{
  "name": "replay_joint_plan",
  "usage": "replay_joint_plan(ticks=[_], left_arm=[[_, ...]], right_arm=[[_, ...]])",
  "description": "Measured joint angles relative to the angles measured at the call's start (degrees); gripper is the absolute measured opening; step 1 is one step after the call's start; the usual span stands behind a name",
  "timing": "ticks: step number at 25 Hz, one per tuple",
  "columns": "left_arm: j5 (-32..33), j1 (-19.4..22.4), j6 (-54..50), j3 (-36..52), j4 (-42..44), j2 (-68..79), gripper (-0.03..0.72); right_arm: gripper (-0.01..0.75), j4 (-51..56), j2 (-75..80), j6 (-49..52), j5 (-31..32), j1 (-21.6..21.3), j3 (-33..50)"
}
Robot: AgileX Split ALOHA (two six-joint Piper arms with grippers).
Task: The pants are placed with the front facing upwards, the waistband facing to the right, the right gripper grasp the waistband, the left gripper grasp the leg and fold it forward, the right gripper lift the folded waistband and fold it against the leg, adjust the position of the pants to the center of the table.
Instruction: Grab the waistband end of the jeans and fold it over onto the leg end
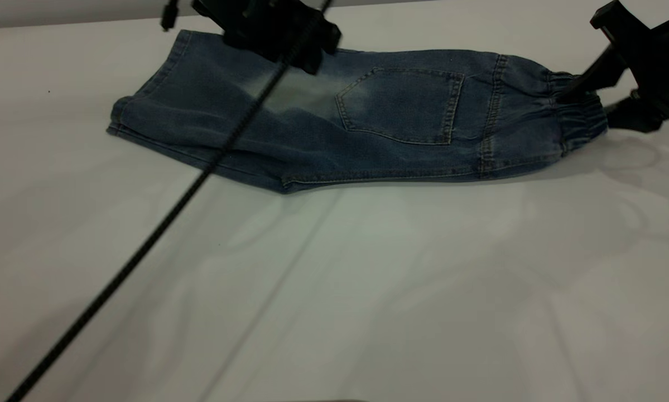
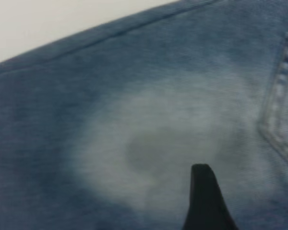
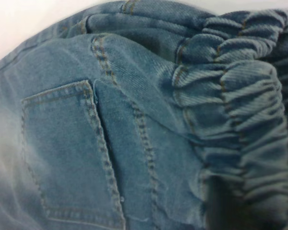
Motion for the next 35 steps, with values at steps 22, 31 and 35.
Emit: replay_joint_plan(ticks=[22,31,35], left_arm=[[-5.5,-12.4,-0.7,-0.4,-0.1,7.4,0.389],[4.0,-4.8,5.2,-1.0,0.7,-1.8,0.389],[9.9,-1.0,5.5,-0.9,0.8,-0.3,0.389]], right_arm=[[0.032,-0.9,-8.8,-7.7,26.1,0.0,-4.8],[0.032,-1.1,-10.9,-8.6,29.6,0.0,-5.6],[0.032,-0.7,-12.8,-9.4,32.2,0.0,-8.2]])
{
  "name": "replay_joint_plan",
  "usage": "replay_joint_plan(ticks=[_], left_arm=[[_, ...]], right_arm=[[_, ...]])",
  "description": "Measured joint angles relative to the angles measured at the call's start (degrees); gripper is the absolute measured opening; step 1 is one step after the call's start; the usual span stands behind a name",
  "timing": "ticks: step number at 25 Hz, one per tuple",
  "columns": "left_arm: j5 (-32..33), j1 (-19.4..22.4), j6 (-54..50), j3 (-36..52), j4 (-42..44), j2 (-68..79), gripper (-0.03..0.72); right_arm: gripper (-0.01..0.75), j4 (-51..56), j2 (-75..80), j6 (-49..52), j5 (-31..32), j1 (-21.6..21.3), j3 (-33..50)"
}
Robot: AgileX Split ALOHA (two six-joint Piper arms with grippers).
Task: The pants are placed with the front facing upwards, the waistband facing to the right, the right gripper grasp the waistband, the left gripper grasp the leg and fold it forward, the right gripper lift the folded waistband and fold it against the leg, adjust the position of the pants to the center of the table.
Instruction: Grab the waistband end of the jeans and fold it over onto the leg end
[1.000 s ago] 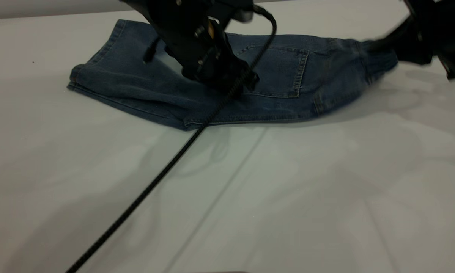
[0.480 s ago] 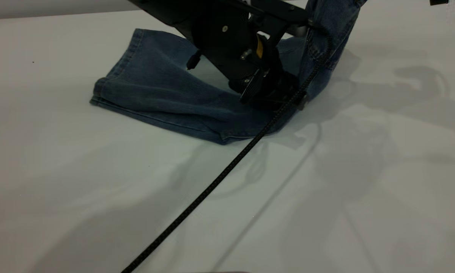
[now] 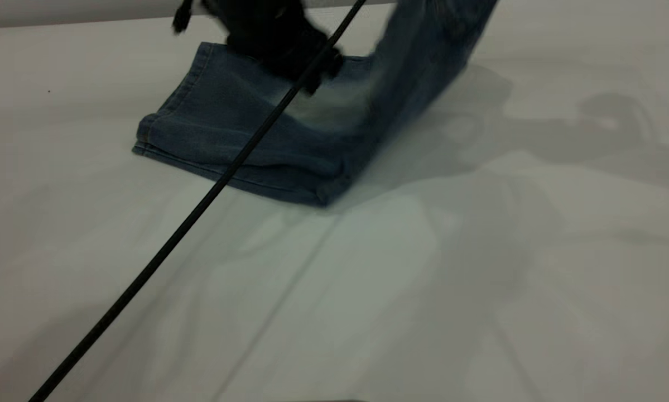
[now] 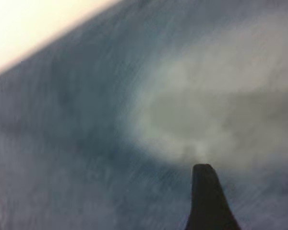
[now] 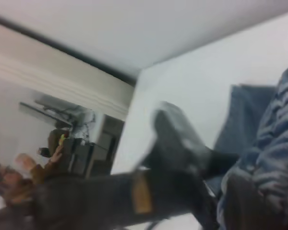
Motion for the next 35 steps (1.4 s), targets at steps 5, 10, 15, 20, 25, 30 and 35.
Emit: replay_joint_plan(ticks=[5,10,15,20,25,30,35], left_arm=[[0.0,-1.1,0.0,0.0,0.0,4.5,0.389],[-4.3,-5.5,0.1,0.0,0.1,6.4,0.389],[-3.7,-5.7,0.2,0.0,0.1,4.6,0.389],[-1.0,0.3,0.2,0.0,0.1,-1.6,0.389],[1.1,7.1,0.3,0.0,0.1,-8.3,0.389],[1.7,10.9,0.3,0.0,0.1,-18.1,0.389],[1.8,10.9,0.4,0.0,0.1,-27.3,0.389]], right_arm=[[0.032,0.1,-1.0,-0.1,1.7,1.1,-1.8],[0.032,-0.4,-1.0,-0.8,1.8,3.8,-2.1],[0.032,-1.3,-1.0,-2.1,1.3,5.6,-2.1],[0.032,-1.4,-1.0,-2.9,-0.5,5.7,-2.1],[0.031,-1.0,-1.0,-3.0,-3.0,6.7,-2.1],[0.031,0.4,-0.8,-6.2,-15.8,14.9,-3.2],[0.031,1.0,2.8,-9.7,-29.1,24.9,-10.4]])
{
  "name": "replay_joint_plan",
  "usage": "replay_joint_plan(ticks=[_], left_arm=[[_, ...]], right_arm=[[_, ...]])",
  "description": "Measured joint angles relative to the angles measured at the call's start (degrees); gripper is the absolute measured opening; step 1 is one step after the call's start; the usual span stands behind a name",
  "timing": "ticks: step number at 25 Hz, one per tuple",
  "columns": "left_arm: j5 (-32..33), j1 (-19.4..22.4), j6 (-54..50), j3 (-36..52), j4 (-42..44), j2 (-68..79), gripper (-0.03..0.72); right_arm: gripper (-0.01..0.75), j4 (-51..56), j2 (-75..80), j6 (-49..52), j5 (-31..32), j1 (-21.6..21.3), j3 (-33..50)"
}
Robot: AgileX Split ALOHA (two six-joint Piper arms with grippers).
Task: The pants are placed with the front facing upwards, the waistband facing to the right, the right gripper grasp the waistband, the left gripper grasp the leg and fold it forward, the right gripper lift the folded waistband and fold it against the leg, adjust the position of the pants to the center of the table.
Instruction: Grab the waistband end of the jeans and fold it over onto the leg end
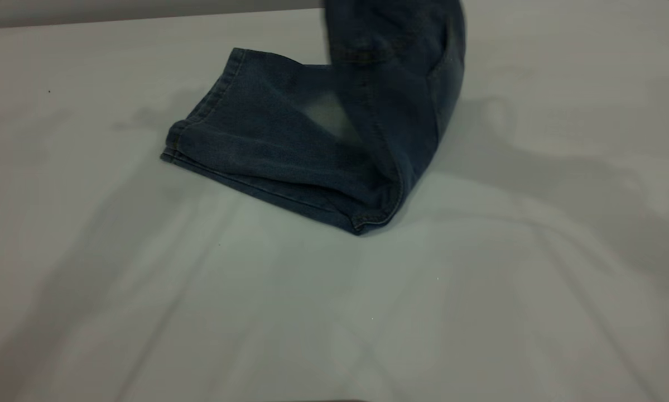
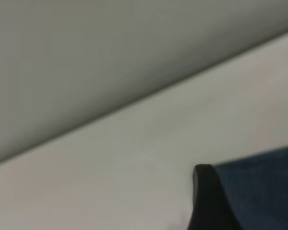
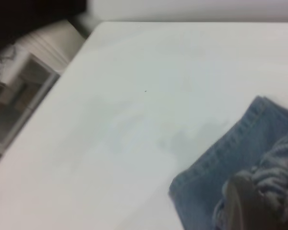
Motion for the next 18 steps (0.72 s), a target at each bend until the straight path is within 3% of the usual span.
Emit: replay_joint_plan(ticks=[4,11,14,18], left_arm=[[0.4,0.0,0.0,0.0,-0.1,-4.3,0.389],[2.2,0.0,0.0,0.1,-0.1,-5.8,0.389],[2.7,0.0,0.0,0.4,-0.2,-5.8,0.389],[2.8,0.0,0.0,0.5,-0.2,-5.8,0.389]], right_arm=[[0.031,0.6,6.7,-0.7,-5.6,5.6,-8.4],[0.048,0.8,20.0,-0.8,-6.7,12.0,-21.1],[0.122,0.3,23.0,-0.5,-7.1,14.2,-24.2],[0.344,-2.5,23.1,3.6,-8.1,15.8,-25.2]])
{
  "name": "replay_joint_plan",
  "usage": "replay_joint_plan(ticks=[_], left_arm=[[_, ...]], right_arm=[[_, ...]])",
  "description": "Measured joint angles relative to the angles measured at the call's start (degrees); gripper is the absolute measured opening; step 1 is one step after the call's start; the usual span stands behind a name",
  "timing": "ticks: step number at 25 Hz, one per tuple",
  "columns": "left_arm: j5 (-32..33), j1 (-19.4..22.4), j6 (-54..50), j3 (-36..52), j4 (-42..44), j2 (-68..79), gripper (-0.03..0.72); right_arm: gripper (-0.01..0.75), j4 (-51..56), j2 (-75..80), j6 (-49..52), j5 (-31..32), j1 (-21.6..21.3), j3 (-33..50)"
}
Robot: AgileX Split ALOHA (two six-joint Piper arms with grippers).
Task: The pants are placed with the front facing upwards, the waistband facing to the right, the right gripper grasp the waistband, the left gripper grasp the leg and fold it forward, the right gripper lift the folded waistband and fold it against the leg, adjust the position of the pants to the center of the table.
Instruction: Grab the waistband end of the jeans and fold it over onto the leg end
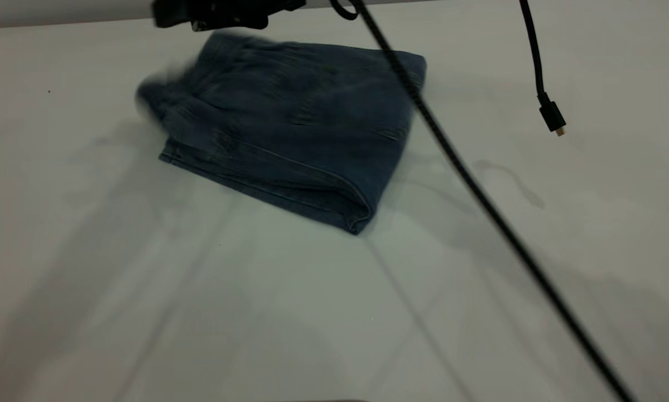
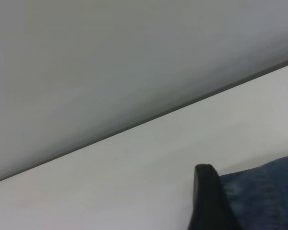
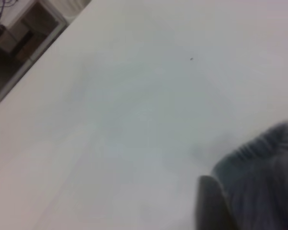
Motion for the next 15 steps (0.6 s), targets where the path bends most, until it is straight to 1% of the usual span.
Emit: replay_joint_plan(ticks=[2,4,5,6,8,11,13,15], left_arm=[[0.0,0.0,0.0,0.0,0.0,0.0,0.389],[0.2,0.0,0.0,0.0,0.0,0.0,0.389],[0.5,0.0,0.0,0.0,0.0,0.0,0.389],[1.1,0.0,0.1,0.0,0.0,0.2,0.389],[2.7,0.0,0.2,0.0,0.0,1.1,0.389],[5.0,0.0,0.9,0.0,0.0,3.1,0.389],[5.8,0.0,1.8,0.0,-0.8,4.3,0.389],[6.3,-0.3,3.1,0.0,-2.7,5.8,0.389]], right_arm=[[0.468,-4.6,-0.1,4.3,0.4,0.1,-0.2],[0.549,-12.4,-1.2,10.8,1.1,-0.3,-0.2],[0.575,-17.7,-2.2,14.2,1.7,-0.8,-0.2],[0.589,-23.3,-3.4,18.6,2.7,-1.7,-0.2],[0.590,-34.0,-6.6,27.5,5.5,-3.9,-0.2],[0.572,-49.9,-10.4,41.8,10.6,-9.0,-0.3],[0.561,-59.5,-11.5,51.6,14.6,-13.2,-0.3],[0.554,-66.2,-11.6,60.4,18.5,-17.0,-0.3]])
